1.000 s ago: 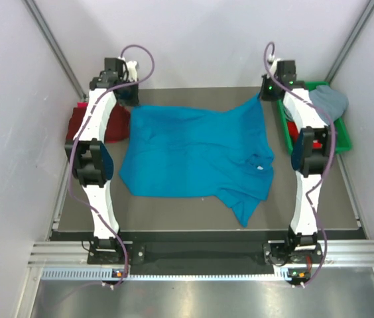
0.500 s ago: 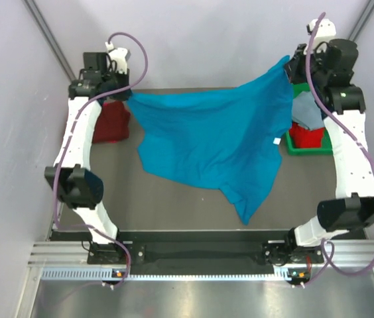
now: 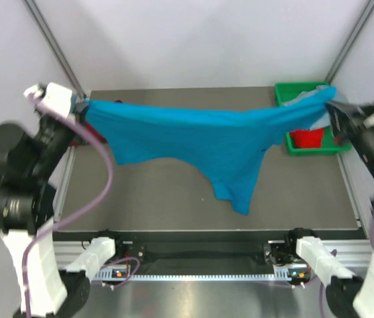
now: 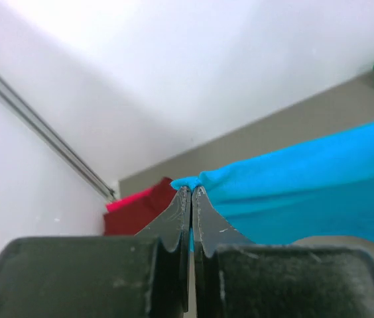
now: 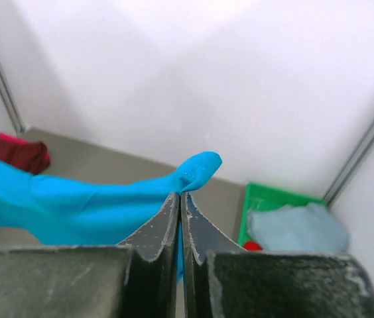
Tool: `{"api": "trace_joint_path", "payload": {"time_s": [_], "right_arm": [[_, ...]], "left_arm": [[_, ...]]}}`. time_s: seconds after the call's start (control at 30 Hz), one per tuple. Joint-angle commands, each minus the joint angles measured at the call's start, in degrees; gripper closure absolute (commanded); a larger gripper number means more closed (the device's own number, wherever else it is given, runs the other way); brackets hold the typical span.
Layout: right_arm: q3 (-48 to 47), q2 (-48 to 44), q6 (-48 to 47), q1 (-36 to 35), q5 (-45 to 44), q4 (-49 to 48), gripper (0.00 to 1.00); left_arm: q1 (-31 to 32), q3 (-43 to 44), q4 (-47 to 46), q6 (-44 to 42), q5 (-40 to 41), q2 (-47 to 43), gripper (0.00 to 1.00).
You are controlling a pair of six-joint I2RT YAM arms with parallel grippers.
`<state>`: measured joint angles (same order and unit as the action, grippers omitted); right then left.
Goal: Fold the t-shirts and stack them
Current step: Flatten the tshirt out
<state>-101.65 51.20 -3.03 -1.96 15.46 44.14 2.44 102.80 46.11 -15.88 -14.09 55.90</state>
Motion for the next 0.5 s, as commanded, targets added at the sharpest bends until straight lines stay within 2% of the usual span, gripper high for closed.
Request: {"api": "trace_joint_path", "payload": {"time_s": [0.0, 0.2, 0.47], "right_arm": [[-3.20, -6.19, -3.12, 0.46, -2.88, 3.75, 1.00], [-12.95, -11.90, -7.16, 0.81, -10.62, 7.98, 1.00], [-24.64, -12.62, -13.84, 0.90, -20.29, 7.81, 1.00]], "left_arm": [[0.02, -1.91, 0.30, -2.05, 0.20, -4.37, 1.00], [0.02, -0.06, -2.16, -2.75, 2.22, -11.25, 1.00], [0.02, 6.35, -5.50, -2.84, 6.35, -11.78, 1.00]]}}
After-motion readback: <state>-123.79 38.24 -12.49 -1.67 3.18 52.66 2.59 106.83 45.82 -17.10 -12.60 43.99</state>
